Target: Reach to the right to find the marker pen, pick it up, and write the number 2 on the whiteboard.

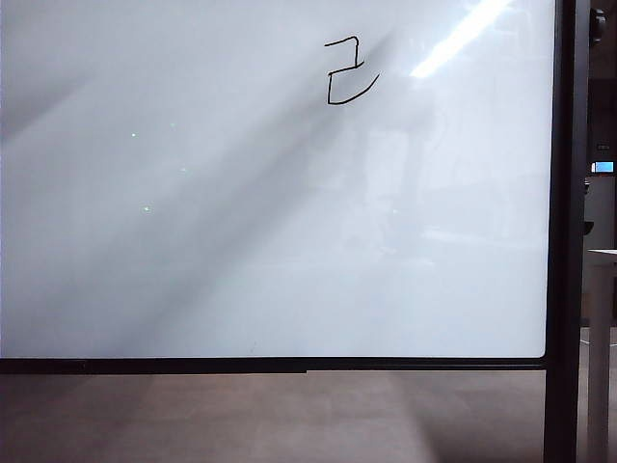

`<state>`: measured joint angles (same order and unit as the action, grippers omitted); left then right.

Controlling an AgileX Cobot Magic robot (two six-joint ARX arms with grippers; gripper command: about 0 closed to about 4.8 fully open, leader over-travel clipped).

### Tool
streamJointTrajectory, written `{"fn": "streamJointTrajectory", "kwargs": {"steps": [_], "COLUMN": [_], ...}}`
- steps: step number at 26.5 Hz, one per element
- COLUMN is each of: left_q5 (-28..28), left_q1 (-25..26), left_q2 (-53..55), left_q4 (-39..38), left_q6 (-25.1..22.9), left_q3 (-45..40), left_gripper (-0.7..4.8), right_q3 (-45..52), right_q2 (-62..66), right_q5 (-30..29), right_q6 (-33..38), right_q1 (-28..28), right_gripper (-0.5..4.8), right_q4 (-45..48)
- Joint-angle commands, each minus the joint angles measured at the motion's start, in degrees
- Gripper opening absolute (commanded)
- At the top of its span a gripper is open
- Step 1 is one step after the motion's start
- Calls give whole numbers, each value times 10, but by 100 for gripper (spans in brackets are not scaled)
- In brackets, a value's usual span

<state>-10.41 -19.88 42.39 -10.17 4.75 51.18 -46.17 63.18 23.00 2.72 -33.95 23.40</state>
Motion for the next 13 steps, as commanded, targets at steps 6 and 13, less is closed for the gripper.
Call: {"fn": "streamJointTrajectory", "kwargs": {"steps": [6, 13], "left_q5": [-1, 2], "left_q1": [0, 0], "left_q2": [-9, -56], "left_q4": [2, -35], "left_q6": [0, -2], "left_q3": [2, 1], "left_gripper": [-6, -6], "right_q3": [-4, -4], "right_q2": [-84, -190], "right_q5": [16, 16], "right_q6": [0, -4], "right_q1": [-1, -1], "right_gripper": [41, 41], "right_q4": [-61, -167]}}
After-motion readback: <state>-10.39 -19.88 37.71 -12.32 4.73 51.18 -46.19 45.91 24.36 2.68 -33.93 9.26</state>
